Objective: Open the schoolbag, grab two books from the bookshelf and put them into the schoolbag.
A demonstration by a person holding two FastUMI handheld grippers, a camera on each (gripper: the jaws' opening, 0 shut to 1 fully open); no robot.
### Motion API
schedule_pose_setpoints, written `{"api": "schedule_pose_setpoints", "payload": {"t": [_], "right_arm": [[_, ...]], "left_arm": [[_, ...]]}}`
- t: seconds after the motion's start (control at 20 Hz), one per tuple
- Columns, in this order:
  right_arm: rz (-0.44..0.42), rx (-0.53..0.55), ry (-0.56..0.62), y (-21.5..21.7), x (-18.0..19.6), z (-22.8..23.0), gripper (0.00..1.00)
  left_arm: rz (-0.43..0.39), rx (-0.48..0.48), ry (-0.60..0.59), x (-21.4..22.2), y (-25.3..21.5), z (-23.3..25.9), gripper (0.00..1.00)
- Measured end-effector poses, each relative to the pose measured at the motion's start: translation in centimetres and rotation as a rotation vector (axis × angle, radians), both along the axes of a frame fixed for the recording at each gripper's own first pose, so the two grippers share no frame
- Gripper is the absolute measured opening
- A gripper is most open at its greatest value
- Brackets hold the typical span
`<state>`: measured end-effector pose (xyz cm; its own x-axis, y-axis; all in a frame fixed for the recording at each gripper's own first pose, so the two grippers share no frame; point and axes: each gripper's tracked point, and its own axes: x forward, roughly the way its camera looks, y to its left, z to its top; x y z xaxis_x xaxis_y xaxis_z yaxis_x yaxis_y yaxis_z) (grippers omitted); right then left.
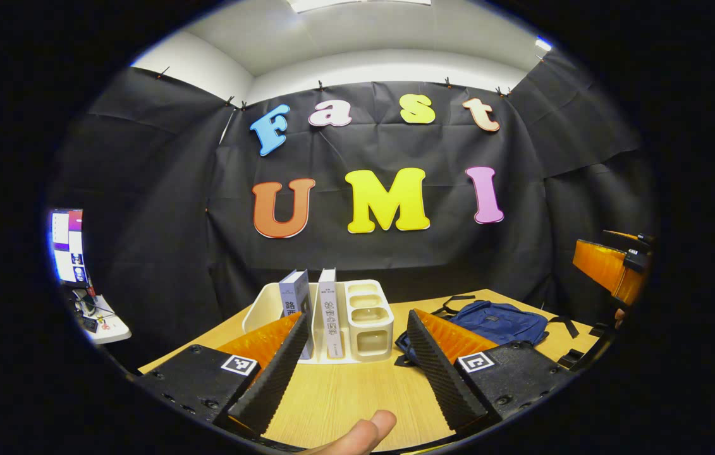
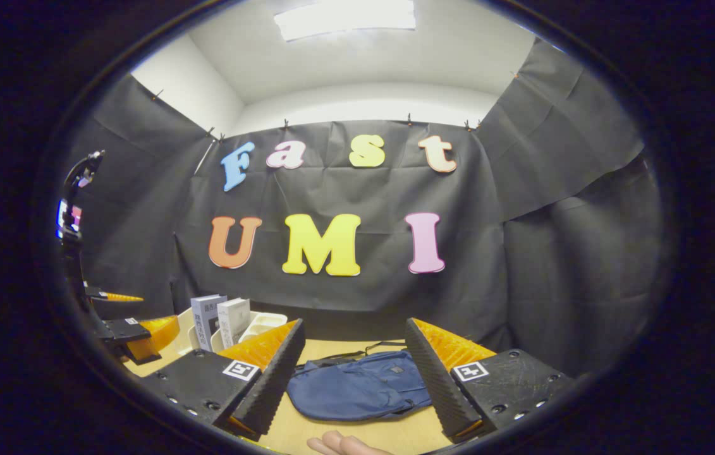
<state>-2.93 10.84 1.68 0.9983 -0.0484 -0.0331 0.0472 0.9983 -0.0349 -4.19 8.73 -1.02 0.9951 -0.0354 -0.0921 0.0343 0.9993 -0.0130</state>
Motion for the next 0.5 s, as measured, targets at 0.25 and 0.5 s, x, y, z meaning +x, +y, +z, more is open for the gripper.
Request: {"api": "schedule_pose_setpoints", "payload": {"t": [0.25, 0.5], "right_arm": [[-0.024, -0.047, 0.056, 0.1, 0.2, -1.5, 0.95], [-0.035, -0.05, 0.092, -0.4, 0.7, -2.9, 0.95]], "left_arm": [[-0.013, 0.019, -0.009, 0.0, 0.6, -0.1, 0.99], [0.049, 0.028, -0.004, 0.7, 2.7, -0.5, 0.99]]}}
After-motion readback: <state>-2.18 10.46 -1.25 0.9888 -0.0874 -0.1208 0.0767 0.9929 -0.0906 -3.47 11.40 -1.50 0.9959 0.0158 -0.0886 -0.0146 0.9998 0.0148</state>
